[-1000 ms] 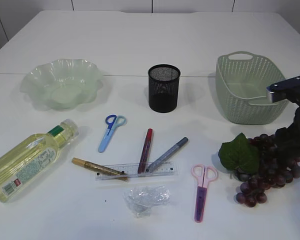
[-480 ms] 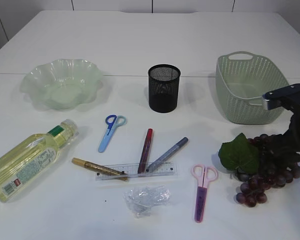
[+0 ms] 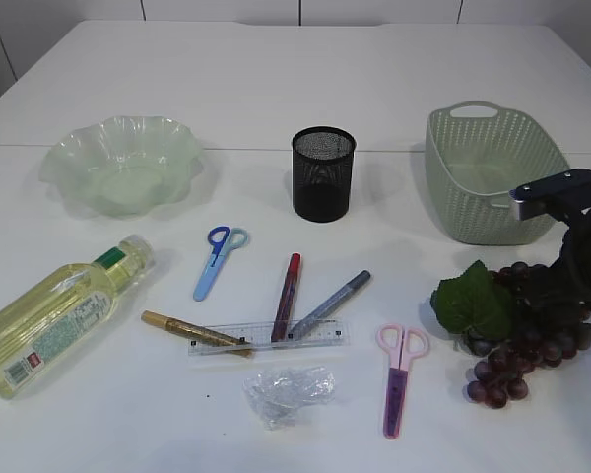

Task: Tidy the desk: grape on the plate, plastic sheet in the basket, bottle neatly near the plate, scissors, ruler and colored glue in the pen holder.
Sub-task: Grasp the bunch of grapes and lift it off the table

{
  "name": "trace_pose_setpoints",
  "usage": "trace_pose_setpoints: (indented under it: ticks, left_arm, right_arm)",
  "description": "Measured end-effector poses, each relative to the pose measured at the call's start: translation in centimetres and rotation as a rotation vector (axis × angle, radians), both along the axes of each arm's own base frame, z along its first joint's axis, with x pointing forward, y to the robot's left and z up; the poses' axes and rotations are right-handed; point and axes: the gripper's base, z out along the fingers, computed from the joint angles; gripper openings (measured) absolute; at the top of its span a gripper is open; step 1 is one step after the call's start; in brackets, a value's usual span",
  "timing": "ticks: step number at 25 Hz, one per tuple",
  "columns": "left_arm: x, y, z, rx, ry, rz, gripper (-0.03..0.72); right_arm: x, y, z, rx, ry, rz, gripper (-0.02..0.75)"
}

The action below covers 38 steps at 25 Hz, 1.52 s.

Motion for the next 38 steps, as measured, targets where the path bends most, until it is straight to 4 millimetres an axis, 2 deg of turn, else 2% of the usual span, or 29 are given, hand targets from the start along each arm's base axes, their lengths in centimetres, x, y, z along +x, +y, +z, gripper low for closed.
trace_pose_setpoints:
  ticks: [10,16,21,24,27,30,34,38]
  left_arm:
    - [-0.1,-0.2,0.0,-0.025,0.007,-0.01,0.546]
    - [-0.1,-0.4,0.1,-0.042,0.01,-0.016,0.546]
    - [-0.1,-0.4,0.1,-0.045,0.012,-0.018,0.546]
    - [-0.1,-0.5,0.1,-0.055,0.013,-0.021,0.546]
    - [-0.2,-0.5,0.1,-0.059,0.014,-0.022,0.546]
    - [-0.2,-0.5,0.1,-0.059,0.014,-0.022,0.546]
    - [-0.1,-0.5,0.1,-0.06,0.012,-0.022,0.546]
    - [-0.1,-0.5,0.2,-0.063,0.004,-0.02,0.517]
  right_arm:
    - [0.9,0.1,-1.3,0.006,-0.003,-0.001,0.564]
    - [1.2,0.4,-1.7,0.055,-0.025,-0.045,0.564]
    - [1.4,0.7,-2.8,0.098,-0.008,-0.092,0.557]
    - [1.4,0.9,-3.1,0.123,0.0,-0.12,0.479]
    - [1.5,1.1,-3.1,0.143,-0.001,-0.141,0.34]
    - [1.5,1.1,-3.1,0.15,-0.003,-0.149,0.246]
    - [1.5,1.2,-3.0,0.156,0.009,-0.154,0.212]
    - [1.3,1.3,-2.5,0.159,0.094,-0.15,0.2]
